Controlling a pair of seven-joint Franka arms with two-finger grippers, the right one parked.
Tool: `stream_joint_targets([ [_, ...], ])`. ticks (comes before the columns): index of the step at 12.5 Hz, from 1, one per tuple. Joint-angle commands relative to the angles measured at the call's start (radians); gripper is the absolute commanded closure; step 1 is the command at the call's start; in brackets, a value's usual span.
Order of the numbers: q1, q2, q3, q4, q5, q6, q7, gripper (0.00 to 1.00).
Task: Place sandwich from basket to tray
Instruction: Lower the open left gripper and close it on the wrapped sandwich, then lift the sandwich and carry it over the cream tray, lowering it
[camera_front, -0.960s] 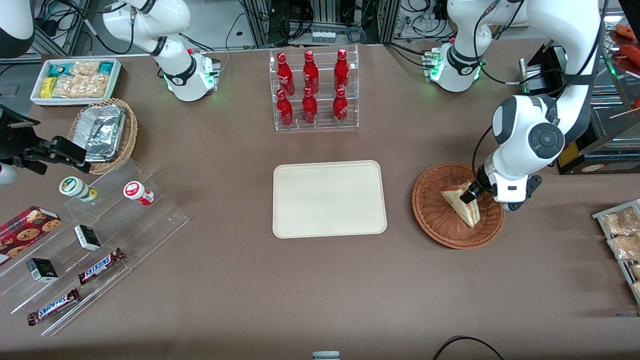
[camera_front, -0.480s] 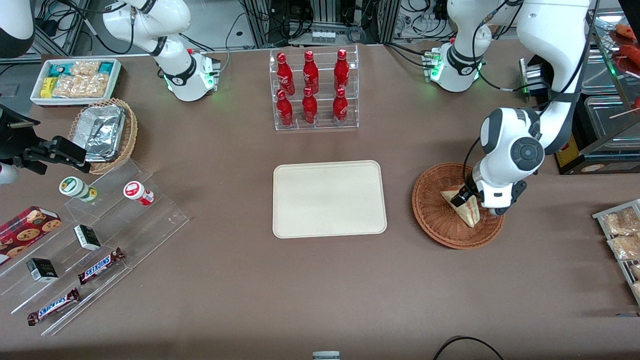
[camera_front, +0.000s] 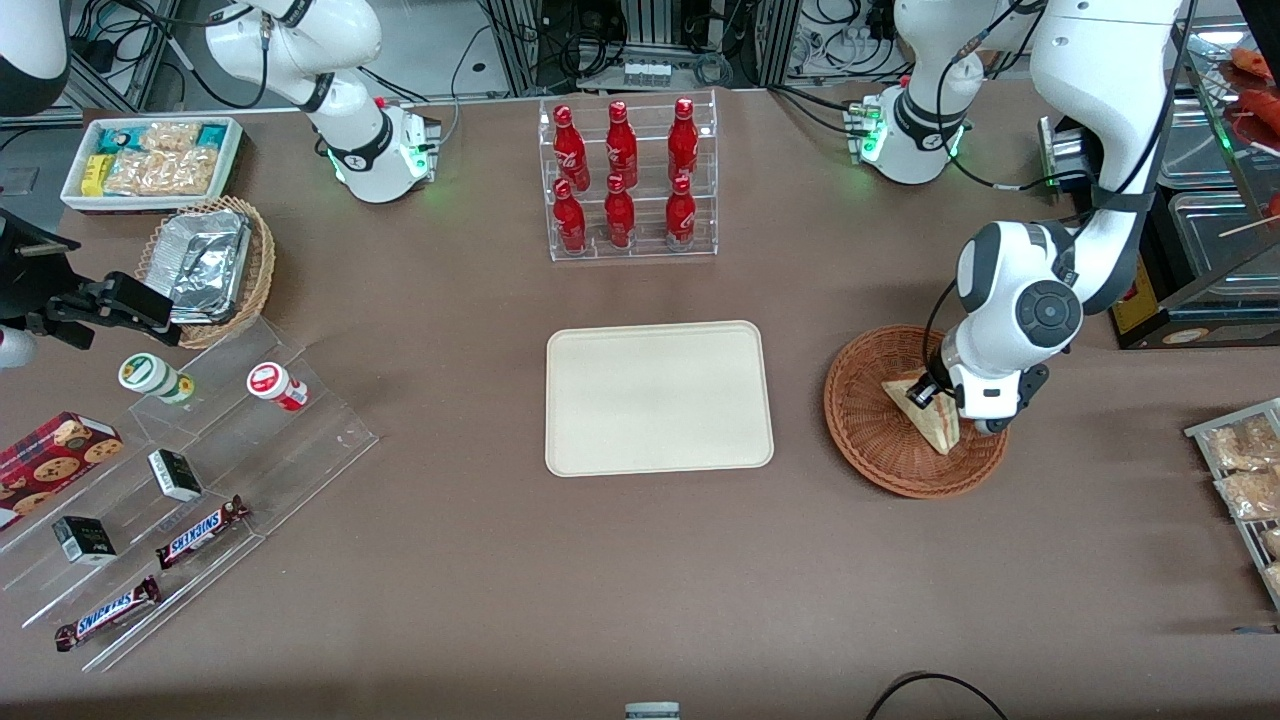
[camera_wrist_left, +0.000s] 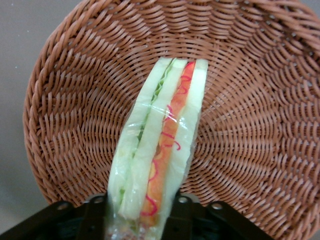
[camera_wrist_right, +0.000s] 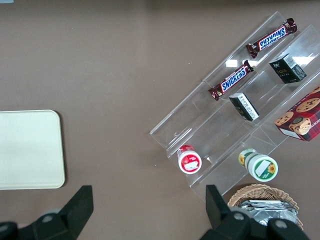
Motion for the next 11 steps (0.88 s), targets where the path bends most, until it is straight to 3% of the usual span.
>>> stream_joint_targets([
  [1,-0.012,-0.048,0.009,0.026,0.013,-0.033,0.026,0.94],
  [7,-0.087,-0.016,-0.002,0.294,0.014,-0.441,0.207,0.94],
  [11,-0.221,0.051,-0.002,0.390,0.011,-0.517,0.258,0.93],
])
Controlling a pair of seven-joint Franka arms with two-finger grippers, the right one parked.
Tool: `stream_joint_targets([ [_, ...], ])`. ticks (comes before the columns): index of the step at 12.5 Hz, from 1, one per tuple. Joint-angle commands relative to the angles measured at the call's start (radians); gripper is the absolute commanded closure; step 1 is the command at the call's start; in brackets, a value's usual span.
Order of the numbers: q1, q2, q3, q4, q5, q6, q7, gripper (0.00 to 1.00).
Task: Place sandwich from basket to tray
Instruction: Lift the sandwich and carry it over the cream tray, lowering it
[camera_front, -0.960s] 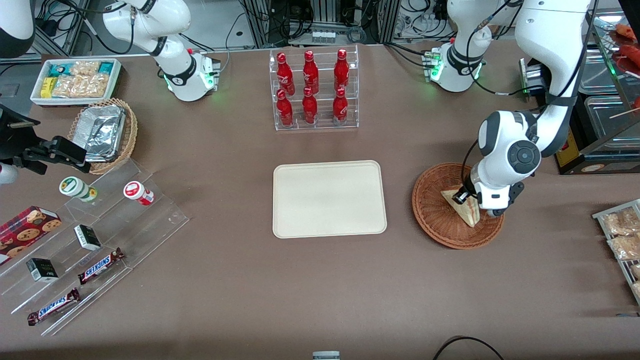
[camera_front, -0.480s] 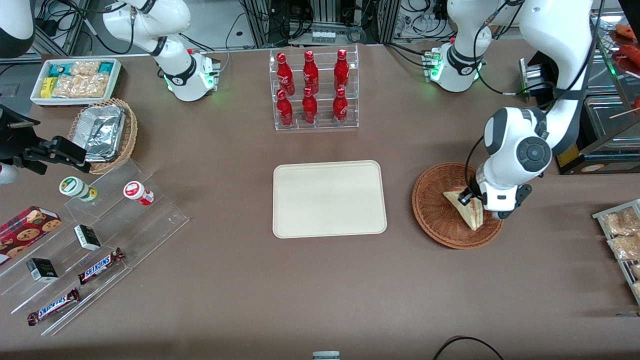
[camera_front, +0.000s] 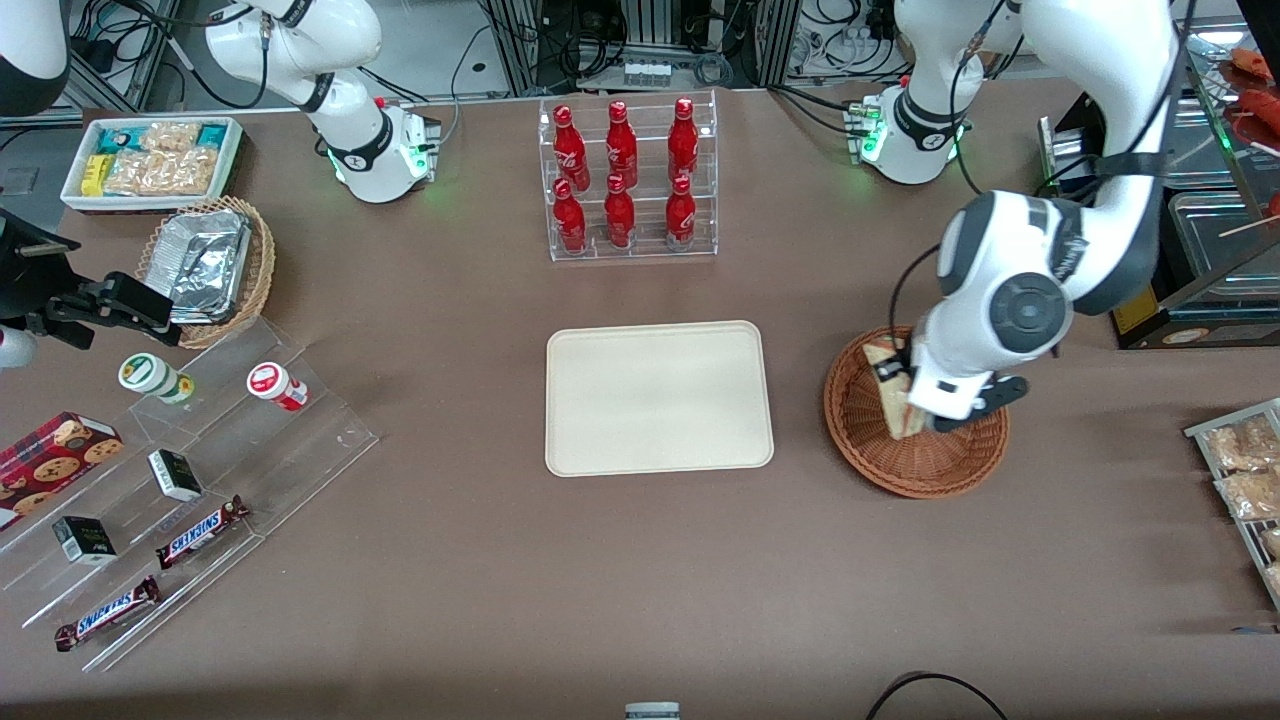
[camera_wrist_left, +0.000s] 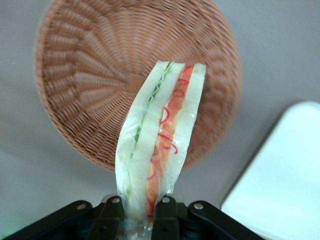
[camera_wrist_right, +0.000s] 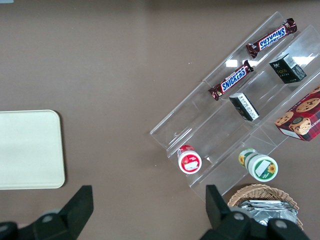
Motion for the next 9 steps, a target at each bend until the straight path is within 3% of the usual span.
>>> stream_joint_targets([
  [1,-0.090,0.073,0.009,0.068,0.009,-0.030,0.014,0.92],
  [3,-0.154,0.108,0.009,0.089,-0.002,-0.027,-0.012,0.93],
  [9,-0.334,0.333,0.008,0.336,-0.017,-0.029,-0.286,0.93],
])
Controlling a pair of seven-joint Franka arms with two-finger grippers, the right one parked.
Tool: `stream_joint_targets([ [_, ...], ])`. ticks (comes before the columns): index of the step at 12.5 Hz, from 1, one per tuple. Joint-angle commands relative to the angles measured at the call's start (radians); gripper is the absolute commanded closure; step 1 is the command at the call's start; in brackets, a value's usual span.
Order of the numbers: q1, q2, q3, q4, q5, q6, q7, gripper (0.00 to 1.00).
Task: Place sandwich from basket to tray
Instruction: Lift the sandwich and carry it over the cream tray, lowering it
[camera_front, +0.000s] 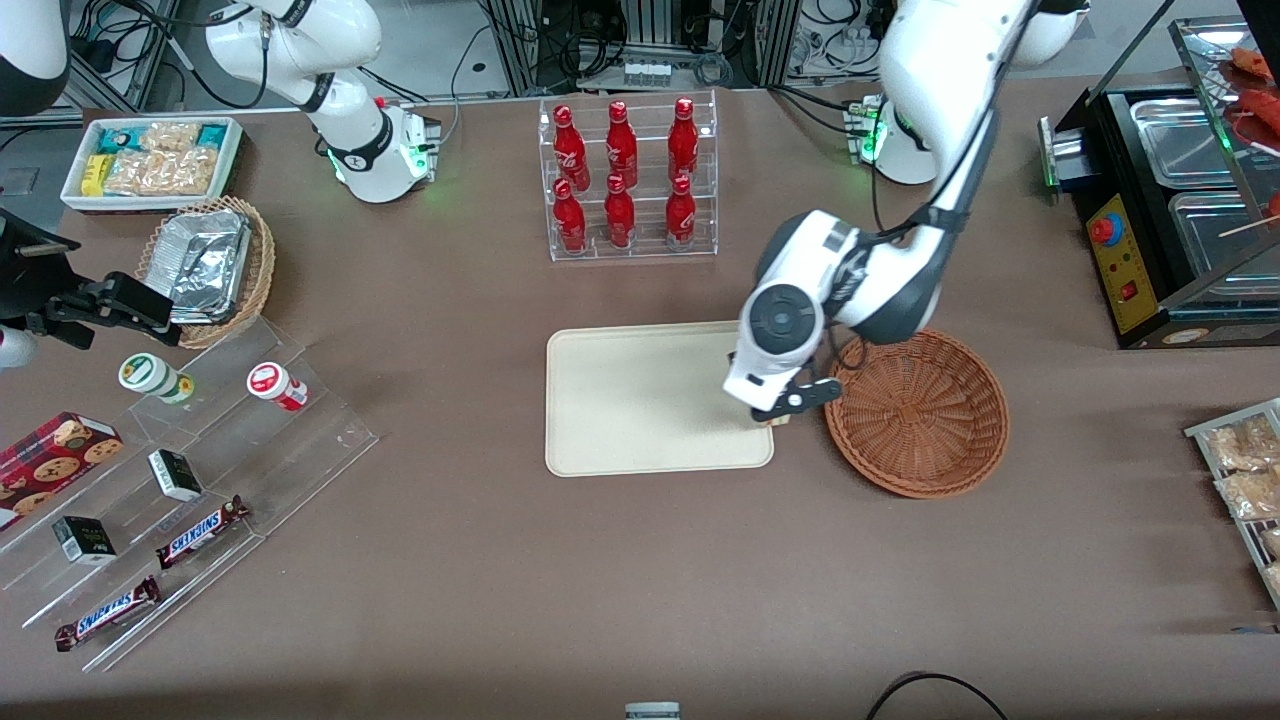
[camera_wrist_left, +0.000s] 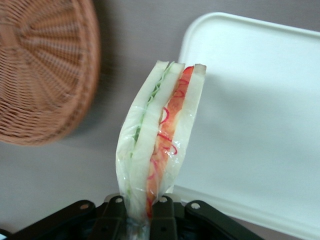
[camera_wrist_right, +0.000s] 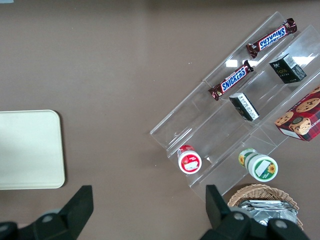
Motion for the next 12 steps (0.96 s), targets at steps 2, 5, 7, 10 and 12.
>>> stream_joint_targets([
  [2,-0.089,0.139,0.013,0.175,-0.013,-0.022,-0.167,0.93],
  [5,-0.133,0.202,0.013,0.241,-0.032,-0.017,-0.253,0.93],
  [7,-0.156,0.231,0.013,0.273,-0.072,0.001,-0.279,0.93],
  [10,-0.184,0.270,0.013,0.312,-0.075,0.003,-0.302,0.92],
  [12,-0.189,0.293,0.013,0.324,-0.075,0.003,-0.301,0.91],
])
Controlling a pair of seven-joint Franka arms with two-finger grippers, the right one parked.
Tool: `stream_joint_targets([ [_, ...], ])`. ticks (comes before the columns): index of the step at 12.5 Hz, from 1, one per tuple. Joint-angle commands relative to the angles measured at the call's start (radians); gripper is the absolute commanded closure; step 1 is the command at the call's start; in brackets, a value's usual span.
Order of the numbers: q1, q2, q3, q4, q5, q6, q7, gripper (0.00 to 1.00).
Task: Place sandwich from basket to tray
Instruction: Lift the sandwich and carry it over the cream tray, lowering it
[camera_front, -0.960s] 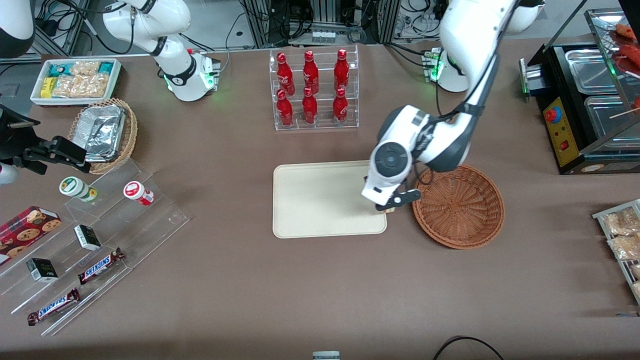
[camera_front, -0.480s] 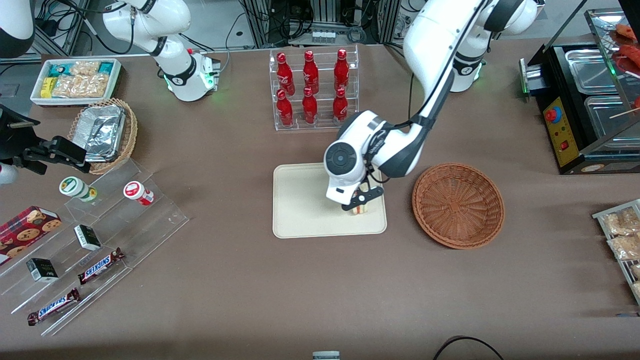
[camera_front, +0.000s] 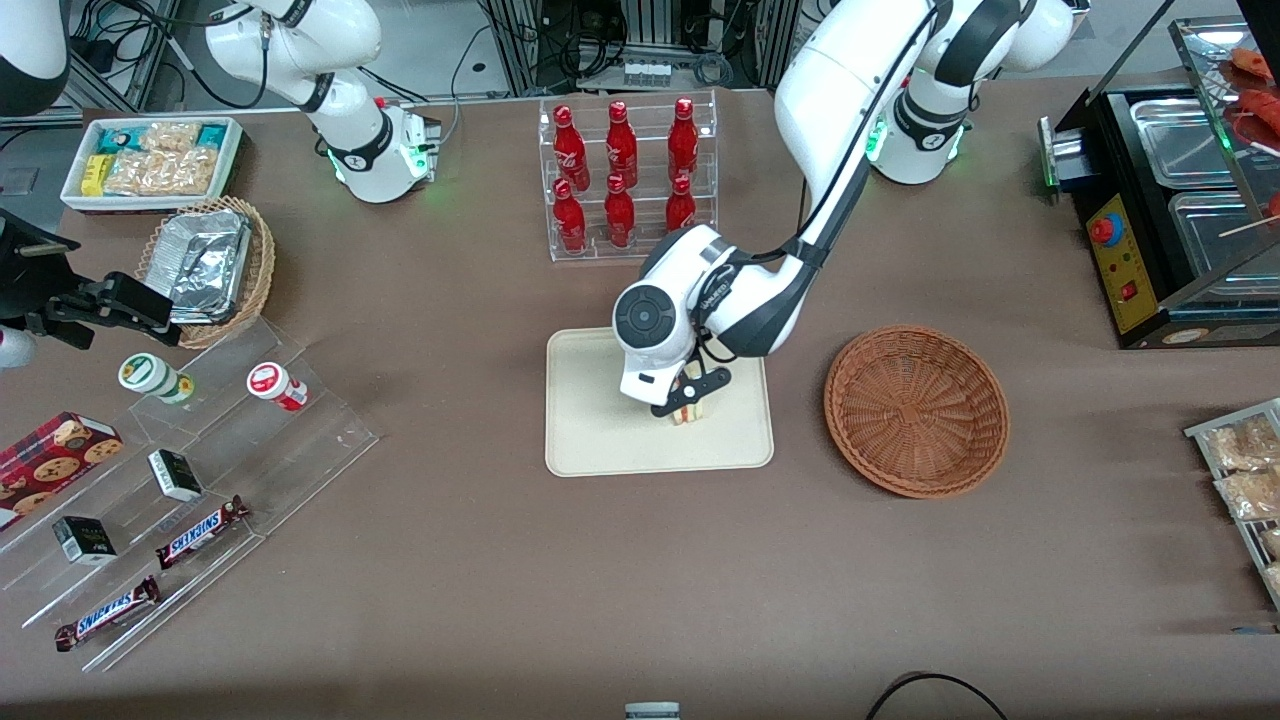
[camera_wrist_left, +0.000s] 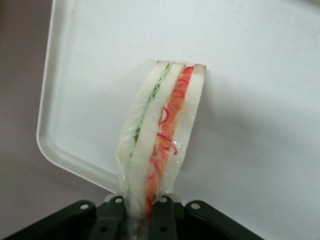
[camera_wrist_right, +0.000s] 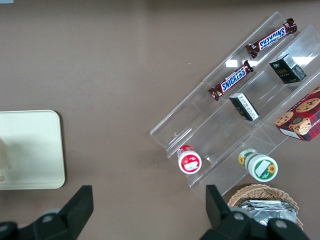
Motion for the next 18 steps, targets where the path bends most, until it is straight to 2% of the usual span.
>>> stream_joint_targets([
  [1,-0.025,0.049,0.014,0.046,-0.016,-0.005,-0.019,0.88],
  [2,-0.026,0.053,0.014,0.045,-0.016,-0.005,-0.019,0.80],
  [4,-0.025,0.053,0.014,0.045,-0.016,-0.005,-0.006,0.00],
  [11,-0.005,-0.095,0.031,0.078,-0.001,-0.103,0.001,0.00],
  [12,-0.005,-0.126,0.063,0.075,-0.001,-0.132,0.030,0.00],
  [15,0.023,-0.197,0.152,0.060,-0.016,-0.271,0.252,0.00],
  [16,0.070,-0.224,0.154,0.055,-0.009,-0.342,0.305,0.00],
  [18,0.164,-0.259,0.155,0.028,-0.013,-0.366,0.461,0.00],
])
